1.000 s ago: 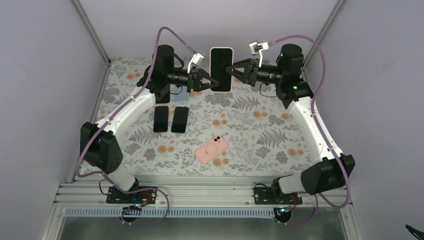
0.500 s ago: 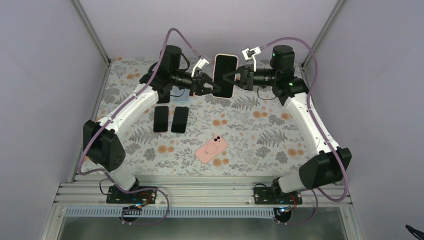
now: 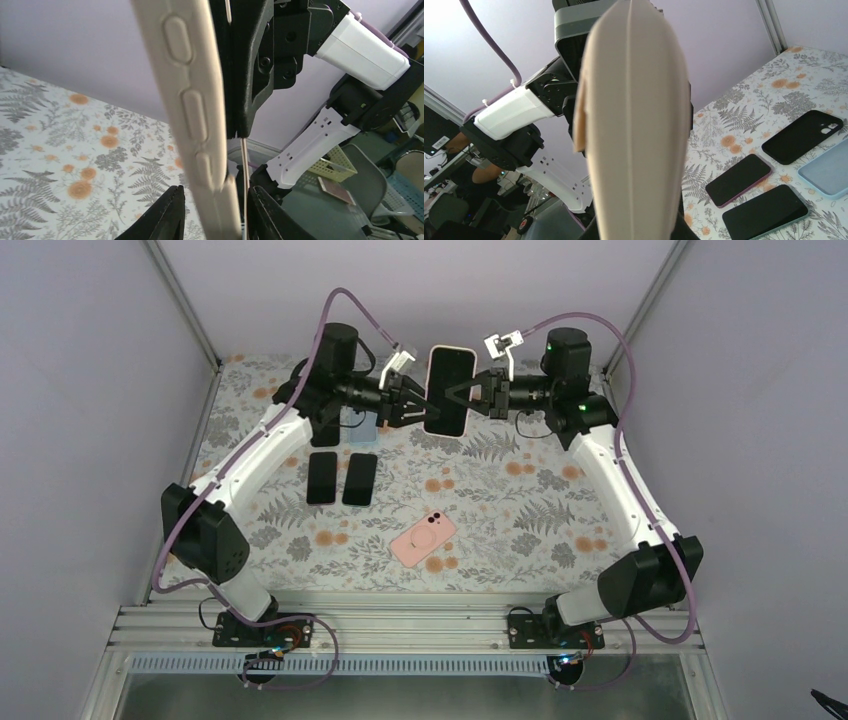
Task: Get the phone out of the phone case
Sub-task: Pick up the phone at the center of the board.
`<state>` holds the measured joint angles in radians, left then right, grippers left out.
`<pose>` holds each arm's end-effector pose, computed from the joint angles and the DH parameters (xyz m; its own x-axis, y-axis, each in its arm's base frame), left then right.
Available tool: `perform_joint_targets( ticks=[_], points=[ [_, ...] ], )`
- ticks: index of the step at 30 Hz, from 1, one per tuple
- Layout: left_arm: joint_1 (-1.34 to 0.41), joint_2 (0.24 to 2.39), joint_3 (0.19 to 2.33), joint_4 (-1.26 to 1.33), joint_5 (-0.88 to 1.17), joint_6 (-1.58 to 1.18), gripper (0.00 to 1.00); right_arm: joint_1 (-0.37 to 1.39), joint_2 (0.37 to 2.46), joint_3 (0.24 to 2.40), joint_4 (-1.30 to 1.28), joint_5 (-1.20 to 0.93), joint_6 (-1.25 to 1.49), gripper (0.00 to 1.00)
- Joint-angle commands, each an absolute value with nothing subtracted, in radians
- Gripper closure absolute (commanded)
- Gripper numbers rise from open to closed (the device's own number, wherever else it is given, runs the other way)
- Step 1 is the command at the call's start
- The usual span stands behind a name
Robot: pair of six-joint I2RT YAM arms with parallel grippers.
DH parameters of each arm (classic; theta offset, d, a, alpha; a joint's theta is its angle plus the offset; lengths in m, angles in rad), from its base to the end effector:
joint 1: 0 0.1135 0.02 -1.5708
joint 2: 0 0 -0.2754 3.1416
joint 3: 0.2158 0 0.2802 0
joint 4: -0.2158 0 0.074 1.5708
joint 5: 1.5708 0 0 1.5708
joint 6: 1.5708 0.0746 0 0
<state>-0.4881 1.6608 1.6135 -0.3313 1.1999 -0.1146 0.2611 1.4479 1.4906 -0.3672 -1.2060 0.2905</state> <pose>0.3338 -0.2560 0.3974 -0.4312 0.1820 -0.8837 0.8914 -0.0656 -0.4485 0.3226 0.1583 0.4264 -0.5665 -0.0456 -0.8228 -0.8196 0.1348 0.5569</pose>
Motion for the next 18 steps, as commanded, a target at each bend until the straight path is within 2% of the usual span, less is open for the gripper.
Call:
perform_joint_targets(
  ticks=[1, 10, 18],
  points=[
    [-0.459, 1.611, 1.616, -0.32, 1.179, -0.077, 0.67, 0.234, 1.433, 1.519, -0.259, -1.266, 0.384, 0.96],
    [-0.453, 1.557, 1.54, -0.292, 1.172, -0.079, 0.59, 0.184, 1.422, 1.508, -0.138, -1.297, 0.502, 0.96],
    [-0.467, 1.56, 1.505, -0.236, 1.176, -0.141, 0.59, 0.169, 1.418, 1.486, -0.086, -1.311, 0.554, 0.96]
  ],
)
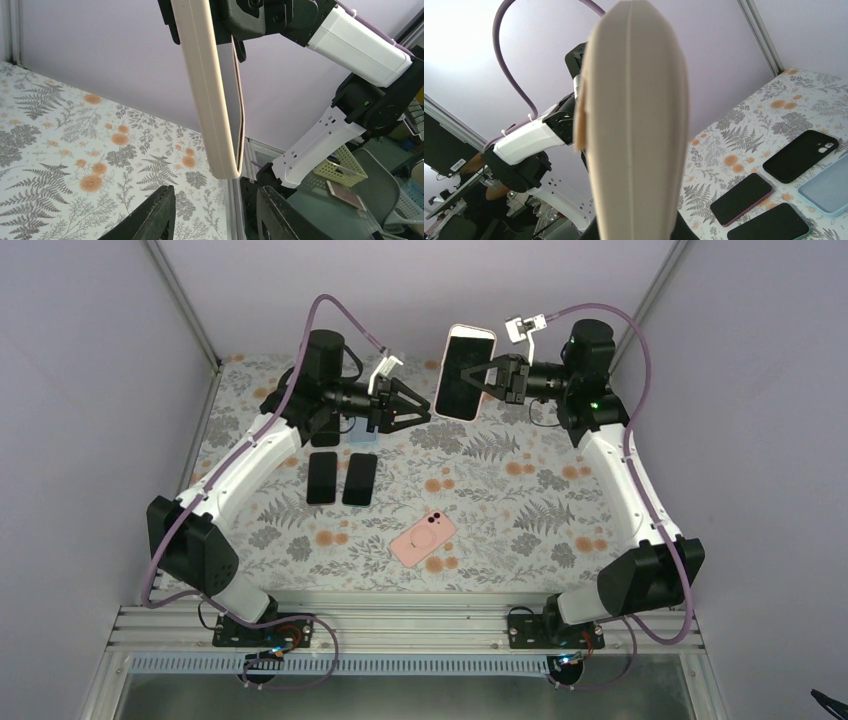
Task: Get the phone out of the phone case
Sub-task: Pick up the phone at the center of the board, then remove the phone case from the phone.
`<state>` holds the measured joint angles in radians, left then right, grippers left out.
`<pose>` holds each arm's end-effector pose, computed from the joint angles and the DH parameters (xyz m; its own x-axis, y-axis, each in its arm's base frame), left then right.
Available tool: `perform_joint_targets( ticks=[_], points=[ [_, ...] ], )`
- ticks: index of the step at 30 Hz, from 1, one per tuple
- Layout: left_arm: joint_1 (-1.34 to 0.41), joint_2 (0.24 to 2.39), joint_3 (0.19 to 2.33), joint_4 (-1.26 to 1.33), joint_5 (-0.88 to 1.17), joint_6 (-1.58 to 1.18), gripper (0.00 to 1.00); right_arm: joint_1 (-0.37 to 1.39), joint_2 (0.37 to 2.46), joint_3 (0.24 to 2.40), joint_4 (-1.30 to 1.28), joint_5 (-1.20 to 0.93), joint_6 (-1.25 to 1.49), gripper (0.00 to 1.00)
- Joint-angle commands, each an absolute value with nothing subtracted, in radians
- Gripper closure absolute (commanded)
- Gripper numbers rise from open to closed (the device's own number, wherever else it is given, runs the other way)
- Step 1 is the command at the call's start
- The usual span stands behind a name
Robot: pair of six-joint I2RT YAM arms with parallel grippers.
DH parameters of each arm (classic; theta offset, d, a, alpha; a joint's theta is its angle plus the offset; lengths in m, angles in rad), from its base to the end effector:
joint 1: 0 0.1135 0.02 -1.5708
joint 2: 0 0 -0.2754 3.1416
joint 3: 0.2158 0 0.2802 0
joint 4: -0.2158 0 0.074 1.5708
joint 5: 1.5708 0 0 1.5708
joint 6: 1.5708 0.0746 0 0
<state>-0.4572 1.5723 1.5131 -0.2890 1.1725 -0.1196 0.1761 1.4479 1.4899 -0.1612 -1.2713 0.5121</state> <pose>0.3231 -0.2356 0.3975 -0.4172 0.1537 -0.8958 0.9053 -0.0162 -0.4244 0.3346 0.1319 0.4468 -0.5851 0.0427 -0.8099 -0.8019 0.1185 0.5856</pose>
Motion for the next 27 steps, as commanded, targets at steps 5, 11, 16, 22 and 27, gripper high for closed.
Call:
perform_joint_targets(
  ticks=[5, 11, 16, 22, 27],
  points=[
    [-0.472, 1.572, 1.51, -0.209, 1.175, -0.177, 0.59, 0.169, 1.412, 1.481, -0.091, -1.311, 0.542, 0.96],
    [-0.474, 1.583, 1.503, -0.17, 1.164, -0.234, 0.61, 0.169, 1.408, 1.474, -0.09, -1.316, 0.537, 0.96],
    [-0.473, 1.593, 1.503, -0.177, 1.118, -0.233, 0.65, 0.169, 1.405, 1.47, -0.072, -1.332, 0.553, 0.96],
    [-0.472, 1.601, 1.499, -0.194, 1.07, -0.224, 0.7, 0.169, 1.393, 1.449, -0.045, -1.34, 0.562, 0.96],
    [-0.472, 1.608, 1.497, -0.207, 1.006, -0.221, 0.75, 0.17, 1.388, 1.433, -0.003, -1.361, 0.594, 0.96]
  ],
)
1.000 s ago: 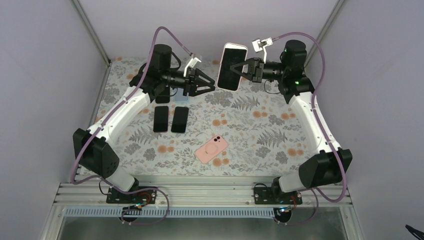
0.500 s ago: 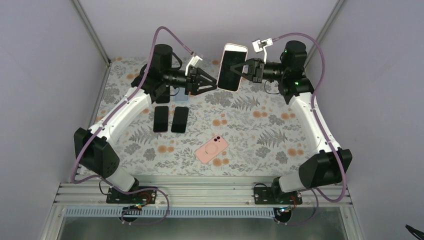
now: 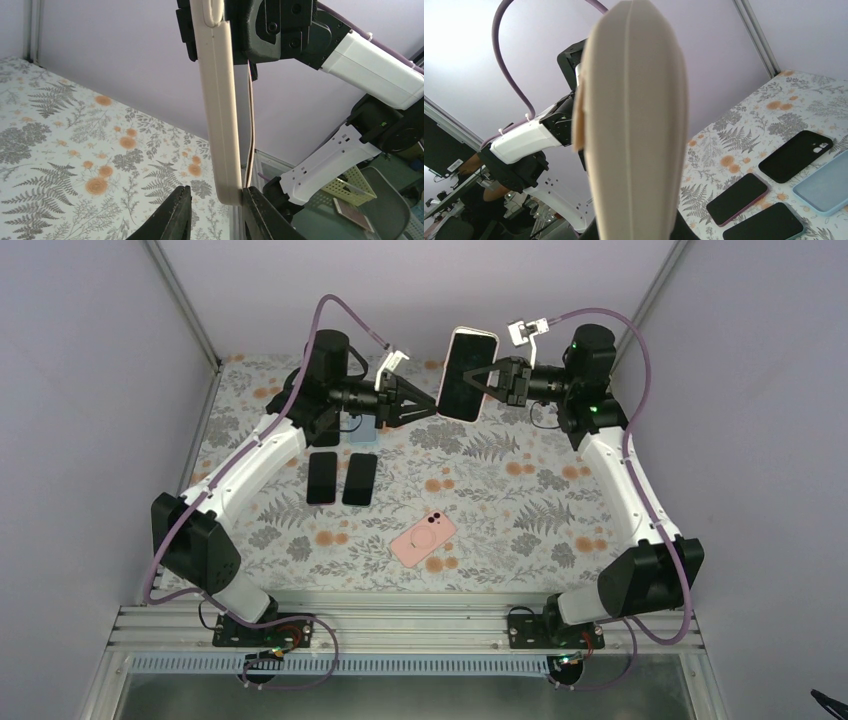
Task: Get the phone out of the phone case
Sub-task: Remove the phone case from the phone.
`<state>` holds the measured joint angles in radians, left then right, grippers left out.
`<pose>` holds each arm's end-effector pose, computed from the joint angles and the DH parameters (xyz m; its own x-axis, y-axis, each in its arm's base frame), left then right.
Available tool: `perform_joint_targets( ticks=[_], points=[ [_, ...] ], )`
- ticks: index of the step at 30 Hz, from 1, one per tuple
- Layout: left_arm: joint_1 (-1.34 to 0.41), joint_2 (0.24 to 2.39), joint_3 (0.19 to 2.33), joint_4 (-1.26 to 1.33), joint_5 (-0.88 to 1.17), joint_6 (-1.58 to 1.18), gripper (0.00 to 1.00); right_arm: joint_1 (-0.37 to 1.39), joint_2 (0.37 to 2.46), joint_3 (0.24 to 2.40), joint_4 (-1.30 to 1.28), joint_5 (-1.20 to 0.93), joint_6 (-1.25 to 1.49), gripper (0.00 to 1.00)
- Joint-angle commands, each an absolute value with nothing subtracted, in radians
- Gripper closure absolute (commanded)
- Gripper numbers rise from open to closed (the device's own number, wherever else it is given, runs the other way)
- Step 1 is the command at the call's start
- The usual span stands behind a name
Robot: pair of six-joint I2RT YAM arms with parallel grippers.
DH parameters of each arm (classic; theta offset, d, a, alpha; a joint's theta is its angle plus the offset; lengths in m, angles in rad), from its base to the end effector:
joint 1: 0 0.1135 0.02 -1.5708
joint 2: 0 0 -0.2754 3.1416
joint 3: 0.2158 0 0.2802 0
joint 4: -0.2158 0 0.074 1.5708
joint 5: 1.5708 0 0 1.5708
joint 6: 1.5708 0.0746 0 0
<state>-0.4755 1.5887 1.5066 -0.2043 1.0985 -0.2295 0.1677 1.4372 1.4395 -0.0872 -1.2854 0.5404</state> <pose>0.3307 -0.2450 0.3957 -0.4647 0.1229 -0.8769 0.8852 0.0425 -0.4632 0.3347 0.1293 0.4390 -0.5809 0.0486 -0.8126 -0.8056 0.1085 0.5824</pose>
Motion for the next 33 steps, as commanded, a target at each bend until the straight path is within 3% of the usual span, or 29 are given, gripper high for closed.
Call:
perform_joint_targets(
  ticks=[1, 22, 33],
  points=[
    [-0.472, 1.608, 1.498, -0.212, 0.994, -0.218, 0.76, 0.17, 1.384, 1.432, 0.007, -1.364, 0.603, 0.96],
    [-0.473, 1.659, 1.506, -0.206, 0.923, -0.257, 0.82, 0.238, 1.349, 1.364, 0.257, -1.471, 0.802, 0.96],
    [-0.46, 1.671, 1.577, -0.16, 1.07, -0.293, 0.82, 0.266, 1.348, 1.392, 0.029, -1.505, 0.585, 0.96]
  ],
)
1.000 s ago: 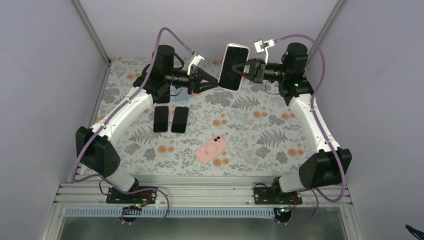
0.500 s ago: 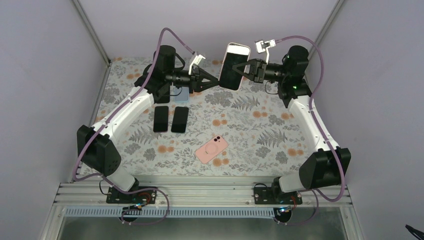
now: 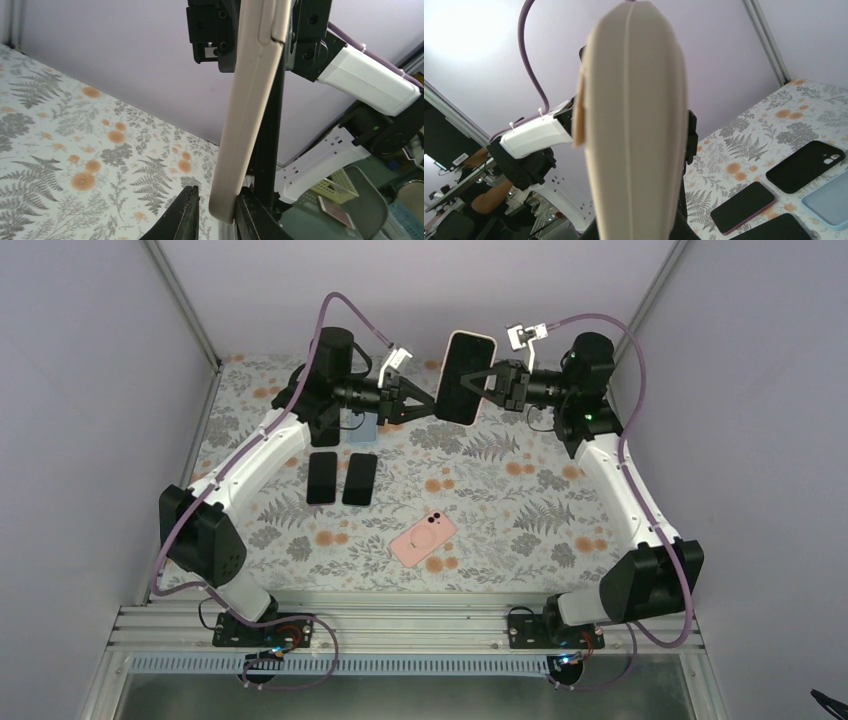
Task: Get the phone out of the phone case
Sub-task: Remove the phone case from the phone.
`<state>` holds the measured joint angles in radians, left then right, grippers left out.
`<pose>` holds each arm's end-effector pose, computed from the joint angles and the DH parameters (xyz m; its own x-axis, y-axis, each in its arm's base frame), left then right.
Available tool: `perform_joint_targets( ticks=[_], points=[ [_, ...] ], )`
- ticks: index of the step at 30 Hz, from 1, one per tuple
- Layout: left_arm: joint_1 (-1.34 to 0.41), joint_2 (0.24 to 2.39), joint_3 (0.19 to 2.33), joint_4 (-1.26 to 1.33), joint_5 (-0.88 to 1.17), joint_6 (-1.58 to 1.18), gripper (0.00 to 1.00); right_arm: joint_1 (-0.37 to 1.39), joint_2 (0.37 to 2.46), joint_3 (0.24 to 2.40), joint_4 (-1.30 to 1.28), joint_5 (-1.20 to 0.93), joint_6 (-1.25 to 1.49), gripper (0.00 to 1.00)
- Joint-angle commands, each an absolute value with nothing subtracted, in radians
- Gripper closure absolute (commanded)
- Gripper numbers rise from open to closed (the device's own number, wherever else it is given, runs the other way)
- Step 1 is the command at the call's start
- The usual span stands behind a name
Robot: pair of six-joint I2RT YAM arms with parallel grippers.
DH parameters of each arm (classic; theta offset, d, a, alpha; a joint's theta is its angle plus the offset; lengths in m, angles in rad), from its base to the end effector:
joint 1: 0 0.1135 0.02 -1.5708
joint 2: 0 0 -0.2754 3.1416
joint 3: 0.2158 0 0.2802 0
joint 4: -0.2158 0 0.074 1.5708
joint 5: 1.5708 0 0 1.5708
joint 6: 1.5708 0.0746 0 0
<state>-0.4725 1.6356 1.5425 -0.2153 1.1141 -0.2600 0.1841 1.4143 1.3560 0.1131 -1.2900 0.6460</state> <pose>0.3415 -0.2498 0.3902 -0.5085 0.1326 -0.8508 0.8604 0.0389 -0.5082 0.3293 0.1342 0.4347 -0.5553 0.0663 -0.8290 -0.8260 0.0713 0.5591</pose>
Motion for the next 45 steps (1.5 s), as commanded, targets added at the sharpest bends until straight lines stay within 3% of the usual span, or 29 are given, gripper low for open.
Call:
perform_joint_targets(
  ticks=[1, 14, 29, 35, 39, 45],
  points=[
    [-0.46, 1.668, 1.58, -0.155, 1.081, -0.295, 0.82, 0.267, 1.35, 1.393, 0.006, -1.51, 0.564, 0.96],
    [-0.46, 1.662, 1.627, -0.117, 1.157, -0.317, 0.8, 0.303, 1.371, 1.385, -0.162, -1.528, 0.411, 0.96],
    [-0.466, 1.678, 1.622, 0.025, 1.229, -0.45, 0.84, 0.336, 1.386, 1.365, -0.128, -1.534, 0.454, 0.96],
    [-0.486, 1.684, 1.578, 0.194, 1.277, -0.586, 0.84, 0.341, 1.393, 1.323, -0.057, -1.537, 0.52, 0.96],
    [-0.498, 1.687, 1.543, 0.304, 1.317, -0.674, 0.9, 0.339, 1.393, 1.334, -0.06, -1.545, 0.52, 0.96],
    [-0.472, 1.672, 1.504, 0.263, 1.279, -0.651, 0.98, 0.305, 1.397, 1.342, -0.072, -1.537, 0.536, 0.95]
  ],
)
